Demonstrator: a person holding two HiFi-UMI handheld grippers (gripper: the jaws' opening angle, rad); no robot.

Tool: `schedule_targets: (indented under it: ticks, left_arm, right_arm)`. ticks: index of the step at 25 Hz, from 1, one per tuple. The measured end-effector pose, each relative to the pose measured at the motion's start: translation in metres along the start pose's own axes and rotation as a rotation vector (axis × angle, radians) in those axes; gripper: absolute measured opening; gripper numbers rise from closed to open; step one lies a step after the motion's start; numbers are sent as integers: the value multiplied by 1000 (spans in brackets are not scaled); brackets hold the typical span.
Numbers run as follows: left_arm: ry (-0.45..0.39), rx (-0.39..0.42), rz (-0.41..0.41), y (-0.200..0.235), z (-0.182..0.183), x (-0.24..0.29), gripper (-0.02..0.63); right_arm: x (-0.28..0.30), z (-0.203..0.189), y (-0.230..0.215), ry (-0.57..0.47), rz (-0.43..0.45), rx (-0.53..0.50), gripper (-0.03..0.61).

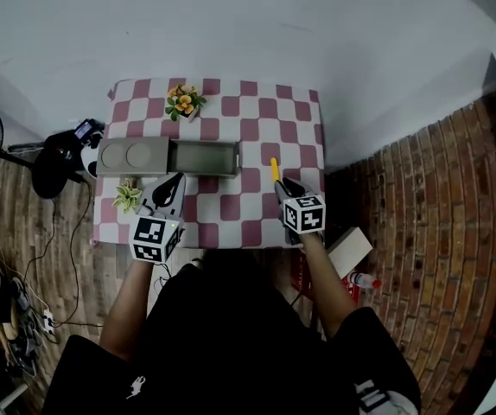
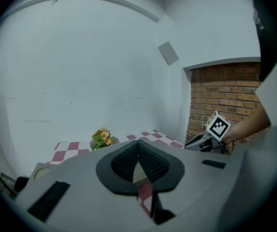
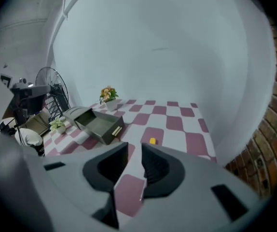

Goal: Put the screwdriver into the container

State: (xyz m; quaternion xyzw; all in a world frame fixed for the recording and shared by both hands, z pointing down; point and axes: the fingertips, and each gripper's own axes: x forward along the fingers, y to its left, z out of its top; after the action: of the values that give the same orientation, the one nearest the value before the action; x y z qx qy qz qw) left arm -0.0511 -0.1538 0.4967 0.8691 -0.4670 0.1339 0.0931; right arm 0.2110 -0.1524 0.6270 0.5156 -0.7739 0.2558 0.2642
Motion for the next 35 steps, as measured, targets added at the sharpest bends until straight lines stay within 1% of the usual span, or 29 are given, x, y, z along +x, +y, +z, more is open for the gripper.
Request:
schedule_targets:
  ticks: [4,7,14,15,16,18,20,23,26,29,31,35]
  left_arm:
    - [54,-19,21,-4,-18,26,5]
    - [85,-34,37,-6,-26,40,5]
    - [124,-63,93,0,-38,58,5]
    - [128,-67,99,1,-40,59,5]
    - [132,-72,104,2,-41,60,5]
    - [137,-78,116,4,-43,60,5]
    - [143,-82,130,8,-45,60,5]
    - [157,-90,155,15,-49,60,5]
    - [160,-102,191,25,-50,54,3]
    - [164,-109,237,37,-50,45,3]
    - [162,-115,261,45,-49,40,3]
    - [158,-121,301,60,-49,30,3]
  right_arm:
    - [31,-16,-17,91,15,-34,134]
    - [50,-26,-24,150,40,-50,155]
    - [80,-42,-33,240,52,-47,153]
    - [82,-42,-35,247,43,-44,141]
    - [83,-42,-37,251,36,-39,106]
    - [84,-40,-37,252,36,-34,79]
    - [84,-34,-35,242,58,-33,77]
    - [85,-10,-25,192,115,-30,75]
    - [89,29,2,122,206,-75,75]
    - [95,67,43,62,315,-164,75]
    - [99,87,69,30,373,-238,75]
    - [111,107,117,16,493,-390,75]
